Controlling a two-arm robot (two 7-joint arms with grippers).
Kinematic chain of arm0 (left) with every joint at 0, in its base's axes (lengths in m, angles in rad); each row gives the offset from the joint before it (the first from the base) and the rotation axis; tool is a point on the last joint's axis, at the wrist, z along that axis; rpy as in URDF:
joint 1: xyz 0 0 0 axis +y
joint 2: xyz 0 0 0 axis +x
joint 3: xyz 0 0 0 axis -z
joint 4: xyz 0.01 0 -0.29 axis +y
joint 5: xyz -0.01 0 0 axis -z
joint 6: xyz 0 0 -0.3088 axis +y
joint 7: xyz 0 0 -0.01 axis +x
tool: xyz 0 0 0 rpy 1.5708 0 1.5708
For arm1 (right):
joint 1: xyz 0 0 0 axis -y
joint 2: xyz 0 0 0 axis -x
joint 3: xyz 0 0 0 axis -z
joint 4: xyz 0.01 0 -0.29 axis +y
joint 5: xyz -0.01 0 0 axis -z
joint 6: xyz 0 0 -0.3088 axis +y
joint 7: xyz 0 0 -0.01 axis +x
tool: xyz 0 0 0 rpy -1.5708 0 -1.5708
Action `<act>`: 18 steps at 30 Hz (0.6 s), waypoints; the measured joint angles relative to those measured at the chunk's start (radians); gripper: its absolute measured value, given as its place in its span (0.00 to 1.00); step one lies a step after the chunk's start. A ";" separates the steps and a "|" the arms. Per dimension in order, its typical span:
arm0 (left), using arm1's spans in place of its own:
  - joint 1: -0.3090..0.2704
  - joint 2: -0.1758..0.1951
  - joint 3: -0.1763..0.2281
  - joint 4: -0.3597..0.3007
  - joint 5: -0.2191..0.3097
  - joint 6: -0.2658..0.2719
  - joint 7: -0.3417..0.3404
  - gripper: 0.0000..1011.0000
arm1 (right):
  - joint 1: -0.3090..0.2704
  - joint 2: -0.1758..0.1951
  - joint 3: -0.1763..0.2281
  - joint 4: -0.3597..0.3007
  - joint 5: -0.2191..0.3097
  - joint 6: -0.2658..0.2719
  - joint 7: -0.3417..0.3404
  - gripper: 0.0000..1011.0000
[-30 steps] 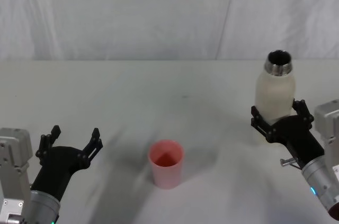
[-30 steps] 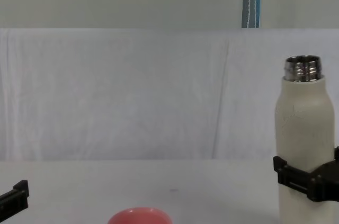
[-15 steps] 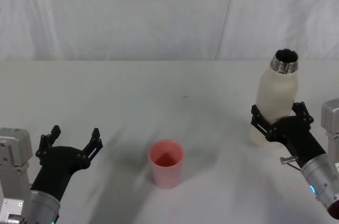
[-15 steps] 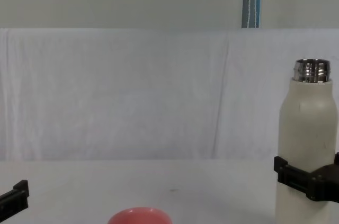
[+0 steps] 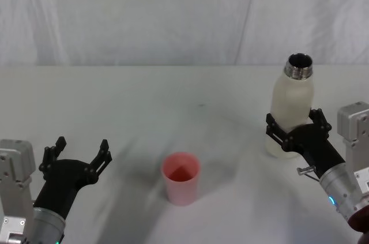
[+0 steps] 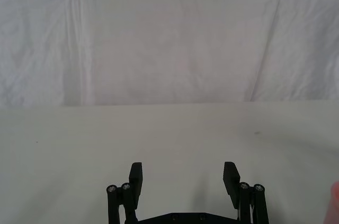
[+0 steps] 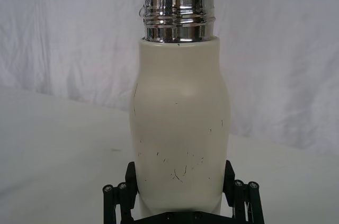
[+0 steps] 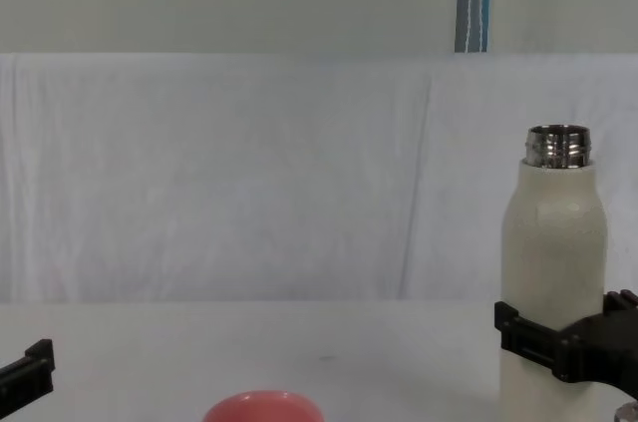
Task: Grasp the thermos with one hand and pour water into the cup lid.
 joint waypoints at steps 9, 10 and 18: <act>0.000 0.000 0.000 0.000 0.000 0.000 0.000 0.99 | 0.020 -0.001 -0.010 0.026 0.002 0.012 0.007 0.94; 0.000 0.000 0.000 0.000 0.000 0.000 0.000 0.99 | 0.024 -0.001 -0.011 0.031 0.006 0.022 0.010 0.94; 0.000 0.000 0.000 0.000 0.000 0.000 0.000 0.99 | 0.031 0.000 -0.012 0.039 0.022 0.040 0.014 0.94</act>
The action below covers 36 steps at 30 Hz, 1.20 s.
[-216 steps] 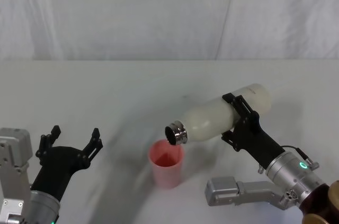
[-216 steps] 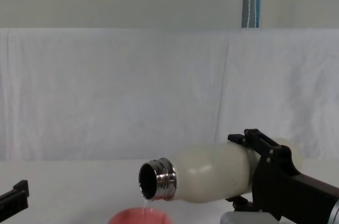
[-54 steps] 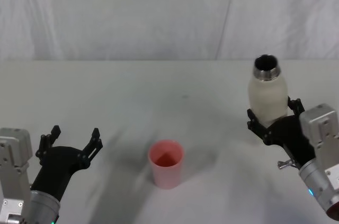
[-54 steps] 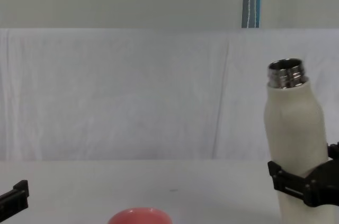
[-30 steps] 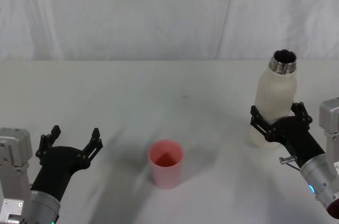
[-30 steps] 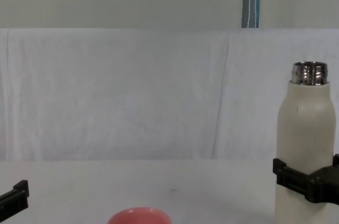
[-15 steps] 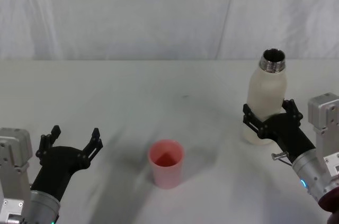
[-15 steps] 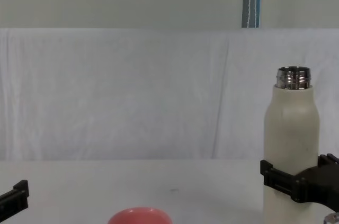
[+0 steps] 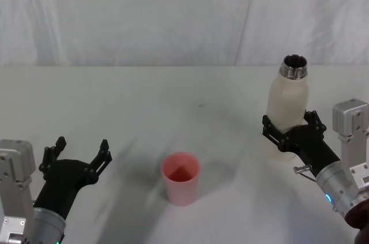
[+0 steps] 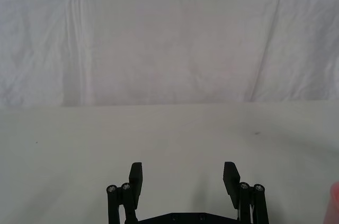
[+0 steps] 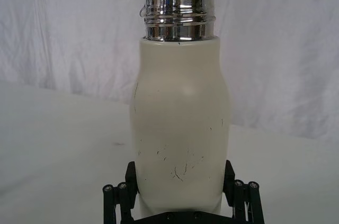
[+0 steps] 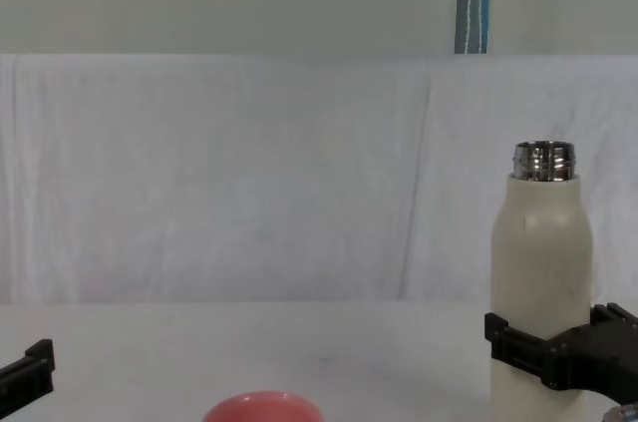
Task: Grasp the thermos with one hand and pour water into the cup lid.
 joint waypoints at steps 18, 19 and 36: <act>0.000 0.000 0.000 0.000 0.000 0.000 0.000 0.99 | 0.000 0.004 -0.001 0.002 0.005 0.006 -0.002 0.94; 0.000 0.000 0.000 0.000 0.000 0.000 0.000 0.99 | -0.001 0.004 -0.001 0.002 0.005 0.006 -0.002 0.94; 0.000 0.000 0.000 0.000 0.000 0.000 0.000 0.99 | -0.003 0.004 -0.002 0.004 0.003 0.011 -0.003 0.99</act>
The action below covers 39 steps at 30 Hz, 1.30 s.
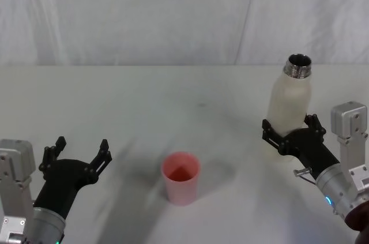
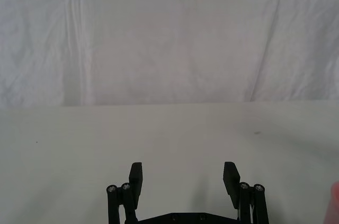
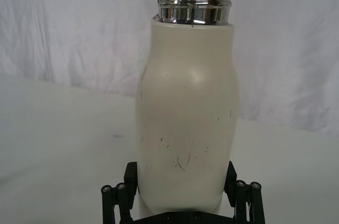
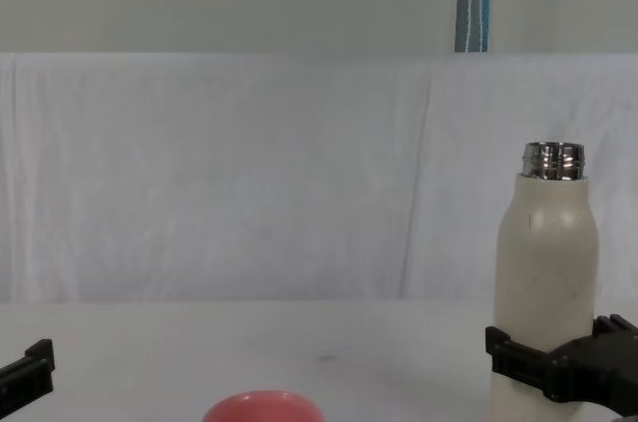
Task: Grasp the thermos with one hand and pour water into the cup lid.
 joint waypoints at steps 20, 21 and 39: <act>0.000 0.000 0.000 0.000 0.000 0.000 0.000 0.99 | -0.003 0.006 0.002 -0.014 0.002 -0.005 0.000 0.99; 0.000 0.000 0.000 0.000 0.000 0.000 0.000 0.99 | -0.004 0.008 0.002 -0.015 0.003 -0.005 0.000 0.99; 0.000 0.000 0.000 0.000 0.000 0.000 0.000 0.99 | -0.026 0.041 0.001 -0.054 0.065 0.012 0.048 0.99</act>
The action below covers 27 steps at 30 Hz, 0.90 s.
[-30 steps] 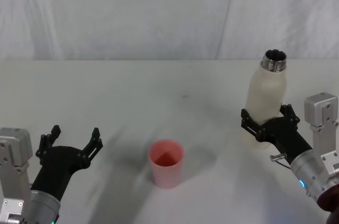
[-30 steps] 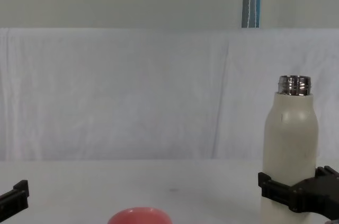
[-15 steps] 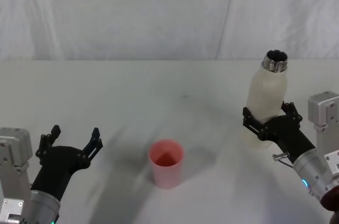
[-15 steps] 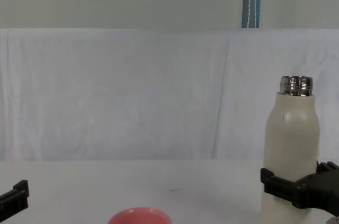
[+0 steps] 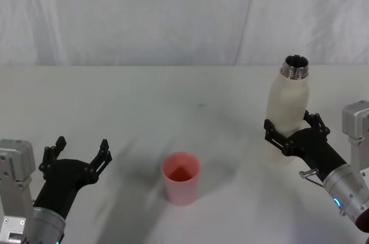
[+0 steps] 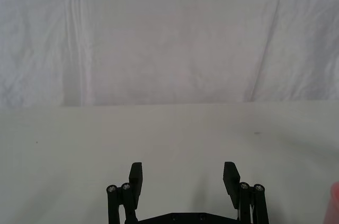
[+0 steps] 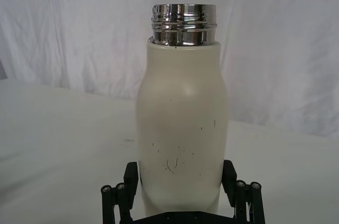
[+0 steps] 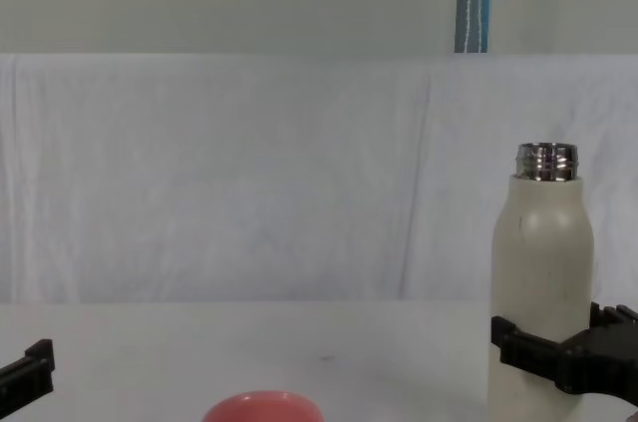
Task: Grasp the thermos with one hand and pour water into the cup lid.
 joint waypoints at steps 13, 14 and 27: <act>0.000 0.000 0.000 0.000 0.000 0.000 0.000 0.99 | -0.025 0.028 0.002 -0.030 0.024 0.007 0.003 0.99; 0.000 0.000 0.000 0.000 0.000 0.000 0.000 0.99 | -0.028 0.029 0.003 -0.032 0.025 0.007 0.003 0.99; 0.000 0.000 0.000 0.000 0.000 0.000 0.000 0.99 | -0.068 0.052 0.003 -0.076 0.040 0.008 0.005 0.99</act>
